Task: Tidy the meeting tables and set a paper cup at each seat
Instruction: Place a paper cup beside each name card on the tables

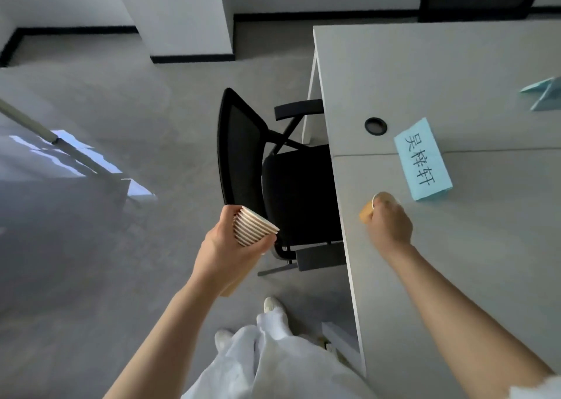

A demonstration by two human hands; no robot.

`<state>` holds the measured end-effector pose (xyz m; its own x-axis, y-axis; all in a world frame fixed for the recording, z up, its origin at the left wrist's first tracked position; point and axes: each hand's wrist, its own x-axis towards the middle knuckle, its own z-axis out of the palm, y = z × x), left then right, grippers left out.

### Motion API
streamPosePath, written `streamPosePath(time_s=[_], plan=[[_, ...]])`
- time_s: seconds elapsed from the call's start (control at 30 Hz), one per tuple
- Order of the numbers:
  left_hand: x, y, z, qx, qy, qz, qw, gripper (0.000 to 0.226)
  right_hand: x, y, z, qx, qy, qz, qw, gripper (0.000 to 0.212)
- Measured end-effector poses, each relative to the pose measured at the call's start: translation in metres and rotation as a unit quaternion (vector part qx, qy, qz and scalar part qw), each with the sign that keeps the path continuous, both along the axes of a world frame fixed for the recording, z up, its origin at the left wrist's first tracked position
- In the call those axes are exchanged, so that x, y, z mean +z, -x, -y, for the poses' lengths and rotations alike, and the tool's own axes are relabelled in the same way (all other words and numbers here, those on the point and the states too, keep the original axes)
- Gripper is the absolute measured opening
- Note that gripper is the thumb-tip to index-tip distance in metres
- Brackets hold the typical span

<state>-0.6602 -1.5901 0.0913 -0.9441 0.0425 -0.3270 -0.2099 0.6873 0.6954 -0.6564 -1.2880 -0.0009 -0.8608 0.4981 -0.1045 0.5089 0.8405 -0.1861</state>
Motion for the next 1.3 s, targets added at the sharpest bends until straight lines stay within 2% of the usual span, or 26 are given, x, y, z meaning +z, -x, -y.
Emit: streamPosePath(time_s=[0.07, 0.2, 0.37, 0.43, 0.5, 0.6, 0.67, 0.77, 0.93, 1.13, 1.3], plan=[[-0.003, 0.007, 0.002, -0.011, 0.0, 0.007, 1.0, 0.057, -0.009, -0.001, 0.0, 0.009, -0.025, 0.04, 0.999, 0.018], [-0.003, 0.023, 0.011, -0.03, 0.001, 0.008, 1.0, 0.059, -0.001, -0.001, 0.003, 0.007, -0.056, 0.087, 0.995, 0.017], [-0.003, 0.042, 0.024, -0.012, -0.023, 0.015, 1.0, 0.058, 0.015, 0.001, 0.014, -0.023, -0.042, 0.043, 0.998, 0.019], [-0.005, 0.048, 0.03, -0.01, -0.03, 0.016, 0.999, 0.059, 0.027, 0.008, 0.029, -0.02, 0.01, 0.004, 1.0, 0.023], [-0.008, 0.052, 0.038, -0.011, -0.034, 0.023, 0.999, 0.06, 0.044, 0.018, 0.055, -0.01, 0.127, -0.031, 0.991, 0.026], [-0.012, 0.06, 0.051, -0.012, -0.029, 0.023, 0.999, 0.061, 0.074, 0.04, 0.105, 0.028, 0.325, -0.018, 0.945, 0.021], [-0.014, 0.071, 0.063, -0.013, -0.021, 0.019, 1.0, 0.061, 0.09, 0.059, 0.142, 0.074, 0.396, -0.019, 0.915, 0.018], [-0.019, 0.094, 0.089, -0.018, -0.002, 0.021, 1.0, 0.062, 0.099, 0.088, 0.202, 0.115, 0.44, -0.022, 0.891, 0.018], [-0.031, 0.14, 0.145, -0.045, -0.009, 0.007, 0.999, 0.066, 0.089, 0.136, 0.288, 0.16, 0.469, 0.032, 0.868, 0.029], [-0.035, 0.214, 0.233, -0.095, -0.011, 0.018, 0.995, 0.067, 0.085, 0.209, 0.365, 0.145, 0.5, 0.085, 0.849, 0.029], [-0.034, 0.273, 0.274, -0.11, -0.031, 0.04, 0.993, 0.063, 0.092, 0.261, 0.403, 0.111, 0.496, 0.066, 0.858, 0.025]])
